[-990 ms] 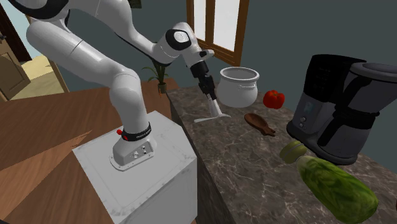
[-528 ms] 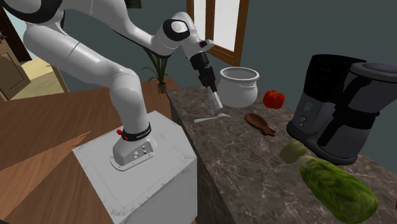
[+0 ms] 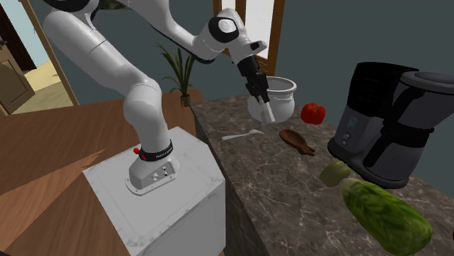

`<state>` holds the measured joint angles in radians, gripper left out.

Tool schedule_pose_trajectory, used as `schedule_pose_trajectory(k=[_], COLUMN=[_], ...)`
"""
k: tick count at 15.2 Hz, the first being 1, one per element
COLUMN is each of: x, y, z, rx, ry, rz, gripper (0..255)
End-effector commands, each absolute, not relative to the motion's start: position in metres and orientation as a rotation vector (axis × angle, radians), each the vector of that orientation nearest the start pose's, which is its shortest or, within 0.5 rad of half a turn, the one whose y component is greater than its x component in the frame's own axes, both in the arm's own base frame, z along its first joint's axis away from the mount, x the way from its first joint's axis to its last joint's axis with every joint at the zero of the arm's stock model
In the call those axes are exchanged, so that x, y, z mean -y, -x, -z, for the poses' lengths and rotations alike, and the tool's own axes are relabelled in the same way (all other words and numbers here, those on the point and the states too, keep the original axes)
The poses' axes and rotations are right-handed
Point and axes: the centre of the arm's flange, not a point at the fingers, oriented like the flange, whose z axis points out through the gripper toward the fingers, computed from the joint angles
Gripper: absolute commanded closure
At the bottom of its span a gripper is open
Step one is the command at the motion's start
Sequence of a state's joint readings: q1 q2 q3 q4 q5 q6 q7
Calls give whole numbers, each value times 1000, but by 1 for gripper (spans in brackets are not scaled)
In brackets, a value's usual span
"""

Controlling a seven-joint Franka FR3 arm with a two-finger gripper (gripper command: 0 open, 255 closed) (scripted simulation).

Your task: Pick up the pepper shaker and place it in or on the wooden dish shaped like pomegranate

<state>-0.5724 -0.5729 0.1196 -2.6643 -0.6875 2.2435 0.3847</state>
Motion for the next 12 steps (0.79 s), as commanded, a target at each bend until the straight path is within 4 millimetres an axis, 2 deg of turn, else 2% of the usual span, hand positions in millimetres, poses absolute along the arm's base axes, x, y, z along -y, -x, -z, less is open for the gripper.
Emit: schedule_pose_trajectory(k=[1, 8, 9, 12], x=[205, 280, 298, 298], y=[-348, -400, -412, -412], z=[-441, -454, -457, -441], rx=[557, 557, 557, 557], ry=[-2442, -2442, -2442, -2442], rz=[-133, -133, -133, -133], gripper=[255, 255, 255, 255])
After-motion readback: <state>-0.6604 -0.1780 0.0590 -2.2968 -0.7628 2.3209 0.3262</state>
